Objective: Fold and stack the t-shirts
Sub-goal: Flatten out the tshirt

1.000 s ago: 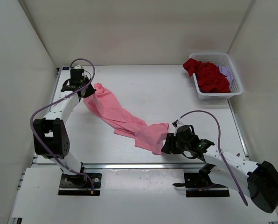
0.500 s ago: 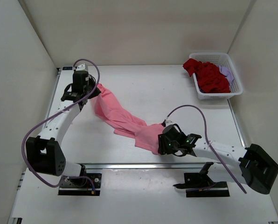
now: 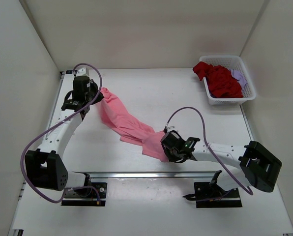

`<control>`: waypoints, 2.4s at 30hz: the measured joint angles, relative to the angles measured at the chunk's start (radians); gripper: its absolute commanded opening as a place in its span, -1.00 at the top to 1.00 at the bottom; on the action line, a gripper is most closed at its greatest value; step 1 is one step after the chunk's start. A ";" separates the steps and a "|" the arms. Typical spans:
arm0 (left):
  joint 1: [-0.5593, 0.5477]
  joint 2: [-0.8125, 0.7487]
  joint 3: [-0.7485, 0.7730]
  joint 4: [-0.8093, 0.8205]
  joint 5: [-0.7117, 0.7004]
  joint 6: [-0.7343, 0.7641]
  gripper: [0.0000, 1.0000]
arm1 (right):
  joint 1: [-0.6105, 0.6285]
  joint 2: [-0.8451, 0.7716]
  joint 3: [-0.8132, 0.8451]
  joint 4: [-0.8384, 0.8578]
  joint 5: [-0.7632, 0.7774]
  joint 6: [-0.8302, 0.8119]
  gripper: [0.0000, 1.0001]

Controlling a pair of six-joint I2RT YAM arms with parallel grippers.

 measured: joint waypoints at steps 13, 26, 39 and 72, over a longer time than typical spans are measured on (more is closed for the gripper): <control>-0.023 0.007 0.093 -0.087 -0.004 0.001 1.00 | -0.177 -0.326 0.150 -0.166 0.037 -0.105 1.00; 0.216 -0.040 0.638 -0.195 0.143 -0.044 1.00 | -0.364 -0.195 1.094 -0.156 0.147 -0.464 1.00; 0.179 0.450 0.699 -0.249 0.068 -0.022 1.00 | -0.697 0.675 1.699 -0.214 -0.188 -0.545 1.00; 0.282 -0.213 -0.244 -0.015 0.068 -0.048 1.00 | -0.761 -0.360 0.059 0.040 -0.254 -0.377 1.00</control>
